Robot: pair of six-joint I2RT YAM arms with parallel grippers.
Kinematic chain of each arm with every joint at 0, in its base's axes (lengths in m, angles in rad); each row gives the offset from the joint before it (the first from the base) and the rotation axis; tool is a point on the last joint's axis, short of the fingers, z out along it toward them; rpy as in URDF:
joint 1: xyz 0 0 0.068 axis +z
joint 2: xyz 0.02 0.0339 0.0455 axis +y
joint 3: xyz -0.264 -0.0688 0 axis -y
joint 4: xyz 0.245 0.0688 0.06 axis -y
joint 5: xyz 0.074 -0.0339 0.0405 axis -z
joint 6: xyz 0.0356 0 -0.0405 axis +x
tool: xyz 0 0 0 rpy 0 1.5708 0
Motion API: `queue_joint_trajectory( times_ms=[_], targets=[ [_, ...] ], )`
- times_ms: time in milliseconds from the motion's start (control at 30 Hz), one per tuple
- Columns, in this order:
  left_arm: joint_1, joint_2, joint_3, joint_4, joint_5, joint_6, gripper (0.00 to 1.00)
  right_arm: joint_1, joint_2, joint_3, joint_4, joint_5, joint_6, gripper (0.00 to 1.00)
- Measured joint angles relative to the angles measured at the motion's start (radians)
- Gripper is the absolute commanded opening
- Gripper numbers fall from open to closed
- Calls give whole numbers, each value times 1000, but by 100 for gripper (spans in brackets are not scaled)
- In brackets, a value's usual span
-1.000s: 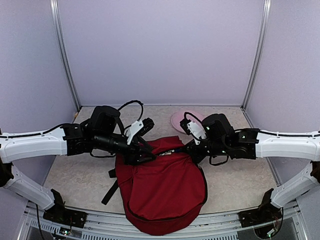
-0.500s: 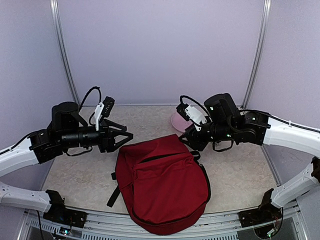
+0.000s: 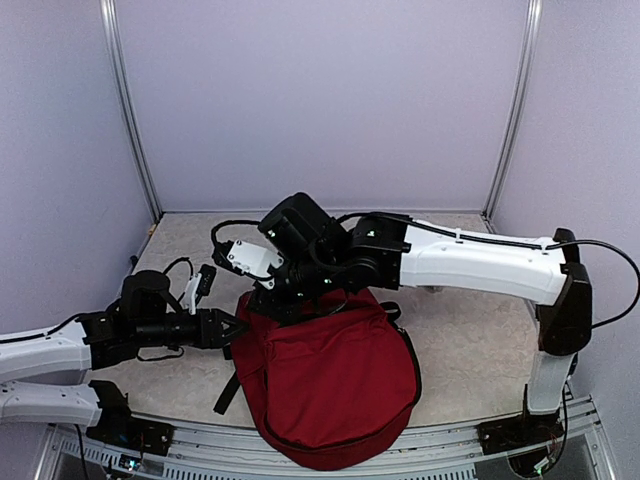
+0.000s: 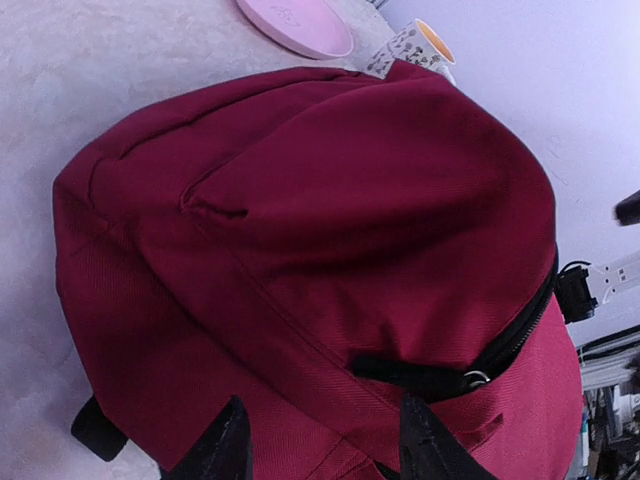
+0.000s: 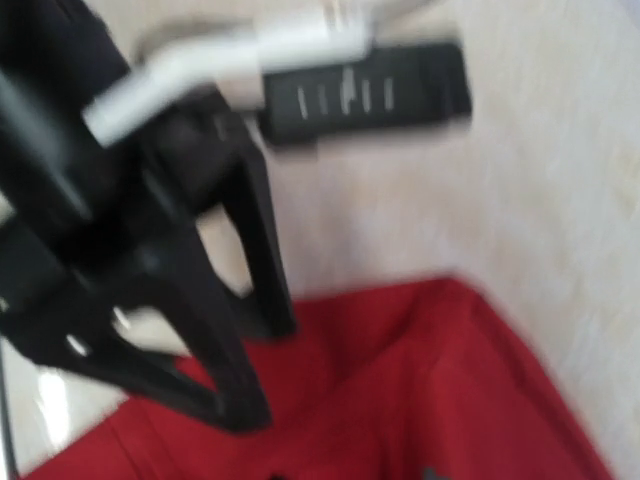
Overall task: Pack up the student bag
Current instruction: Adjust the student bag at the center of the board.
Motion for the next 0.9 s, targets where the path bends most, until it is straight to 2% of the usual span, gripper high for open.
queue_joint_trajectory(
  times_ms=[200, 333, 467, 667, 800, 900],
  targets=[
    [0, -9, -123, 131, -6, -124, 68, -23, 32, -42, -100, 10, 48, 40],
    [-7, 3, -166, 194, 5, -176, 76, -43, -21, -221, -69, -30, 100, 36],
    [-45, 22, -167, 233, 17, -182, 79, -52, -110, -407, 45, -68, 156, 33],
    [-114, 68, -174, 318, 62, -174, 76, -52, -207, -589, 220, -108, 233, 30],
    [-127, 122, -209, 411, 94, -189, 61, -55, -238, -679, 331, -124, 260, 29],
    [-129, 175, -238, 488, 99, -202, 57, -61, -252, -713, 376, -129, 267, 28]
  ],
)
